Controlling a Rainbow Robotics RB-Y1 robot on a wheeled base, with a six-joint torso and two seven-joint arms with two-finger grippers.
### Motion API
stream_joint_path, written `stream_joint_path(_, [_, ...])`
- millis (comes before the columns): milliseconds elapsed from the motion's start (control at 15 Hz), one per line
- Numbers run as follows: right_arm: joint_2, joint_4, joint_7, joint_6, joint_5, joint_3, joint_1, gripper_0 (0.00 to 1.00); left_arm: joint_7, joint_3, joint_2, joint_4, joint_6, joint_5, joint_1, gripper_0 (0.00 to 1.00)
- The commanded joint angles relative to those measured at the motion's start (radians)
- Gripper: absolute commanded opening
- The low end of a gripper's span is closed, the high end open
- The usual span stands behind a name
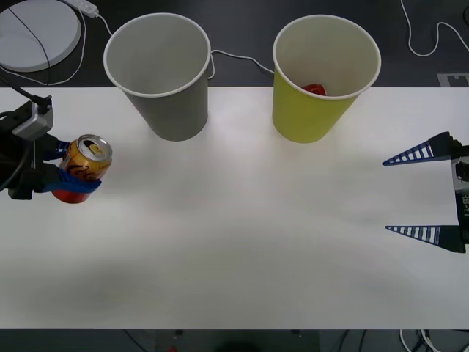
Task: Put the can into the green bin and the plastic bottle into the gray bin
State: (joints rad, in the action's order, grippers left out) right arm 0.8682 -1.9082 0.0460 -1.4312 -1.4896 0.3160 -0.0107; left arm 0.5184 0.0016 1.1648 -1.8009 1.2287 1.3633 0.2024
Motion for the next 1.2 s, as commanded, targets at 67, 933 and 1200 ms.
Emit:
stream_joint_path(67, [0.0,0.0,0.0,0.0,0.0,0.0,0.0,1.0,0.091,0.023,0.079,-0.063,0.002,-0.012,0.0,0.0])
stream_joint_path(933, [0.0,0.0,0.0,0.0,0.0,0.0,0.0,1.0,0.701,-0.379,0.127,-0.146,0.213,0.034,0.785,0.0])
stream_joint_path(1200, [0.0,0.0,0.0,0.0,0.0,0.0,0.0,1.0,0.769,-0.677,0.045,0.006,0.213,0.028,1.134,0.0])
